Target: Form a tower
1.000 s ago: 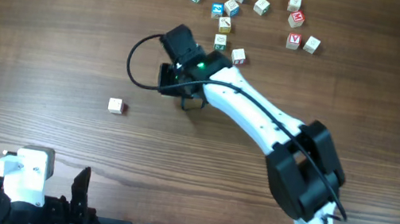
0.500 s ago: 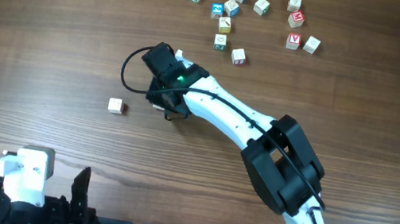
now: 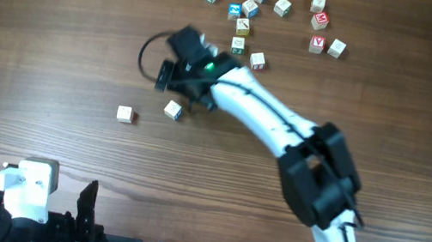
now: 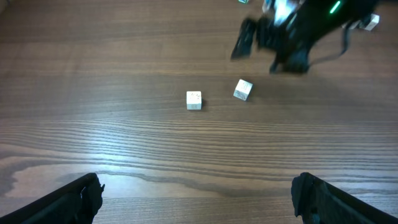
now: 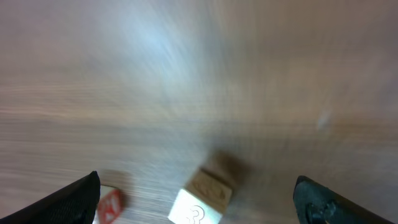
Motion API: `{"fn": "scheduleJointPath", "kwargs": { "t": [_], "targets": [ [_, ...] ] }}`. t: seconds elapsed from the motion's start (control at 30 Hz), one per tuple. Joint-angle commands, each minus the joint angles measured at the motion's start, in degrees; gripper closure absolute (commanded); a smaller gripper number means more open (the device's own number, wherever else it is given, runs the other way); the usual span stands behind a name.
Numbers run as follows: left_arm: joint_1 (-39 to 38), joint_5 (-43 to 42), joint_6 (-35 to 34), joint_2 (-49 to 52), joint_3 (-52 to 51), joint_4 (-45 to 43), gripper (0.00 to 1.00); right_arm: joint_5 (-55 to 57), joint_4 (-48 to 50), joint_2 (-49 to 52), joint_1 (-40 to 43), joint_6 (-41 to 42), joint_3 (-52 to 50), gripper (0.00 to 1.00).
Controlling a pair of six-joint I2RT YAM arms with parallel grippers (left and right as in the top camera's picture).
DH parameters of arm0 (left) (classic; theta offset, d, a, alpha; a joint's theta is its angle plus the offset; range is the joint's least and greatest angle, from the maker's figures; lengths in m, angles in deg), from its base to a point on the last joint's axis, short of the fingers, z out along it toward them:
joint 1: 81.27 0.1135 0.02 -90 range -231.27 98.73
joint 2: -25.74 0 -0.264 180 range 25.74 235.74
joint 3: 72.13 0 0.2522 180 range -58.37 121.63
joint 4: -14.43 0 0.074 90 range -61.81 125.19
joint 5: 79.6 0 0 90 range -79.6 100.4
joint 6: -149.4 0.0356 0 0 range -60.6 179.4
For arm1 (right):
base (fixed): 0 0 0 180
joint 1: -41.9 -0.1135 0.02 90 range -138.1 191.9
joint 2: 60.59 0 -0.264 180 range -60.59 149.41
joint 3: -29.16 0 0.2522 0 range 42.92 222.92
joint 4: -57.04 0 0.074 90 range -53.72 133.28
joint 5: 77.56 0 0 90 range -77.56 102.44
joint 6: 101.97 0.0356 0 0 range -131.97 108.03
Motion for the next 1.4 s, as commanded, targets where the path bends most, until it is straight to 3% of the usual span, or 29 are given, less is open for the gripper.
{"fn": "scheduleJointPath", "kwargs": {
  "t": [0.0,0.07,0.2,0.57,0.67,0.73,0.9,1.03,1.23,1.37],
  "targets": [
    [0.3,-0.9,-0.5,-0.3,0.0,0.0,0.00,0.5,1.0,-6.1,5.8,-13.5,3.9,0.00],
    [0.3,-0.9,-0.5,-0.3,0.0,0.0,0.00,0.5,3.3,-5.7,10.8,-20.5,3.9,0.00],
    [0.3,-0.9,-0.5,-0.3,0.0,0.0,0.00,2.1,9.1,-2.6,14.6,-26.8,3.9,0.00],
    [0.3,-0.9,-0.5,-0.3,0.0,0.0,0.00,5.0,16.7,11.3,15.3,-24.0,3.9,0.02],
    [0.3,-0.9,-0.5,-0.3,0.0,0.0,0.00,5.0,16.8,11.5,15.3,-25.1,3.9,0.23],
    [0.3,-0.9,-0.5,-0.3,0.0,0.0,0.00,5.0,16.4,11.5,15.3,-25.2,3.9,0.30],
    [0.3,-0.9,-0.5,-0.3,0.0,0.0,0.00,5.1,16.2,12.8,15.3,-25.1,3.9,0.33],
    [0.3,-0.9,-0.5,-0.3,0.0,0.0,0.00,5.1,15.6,13.9,15.3,-25.1,3.9,0.41],
    [0.3,-0.9,-0.5,-0.3,0.0,0.0,0.00,5.0,9.5,10.6,15.3,-24.5,8.4,0.76],
    [0.3,-0.9,-0.5,-0.3,0.0,0.0,0.00,0.5,2.4,2.5,13.9,-24.5,10.9,0.79]
  ]
}}
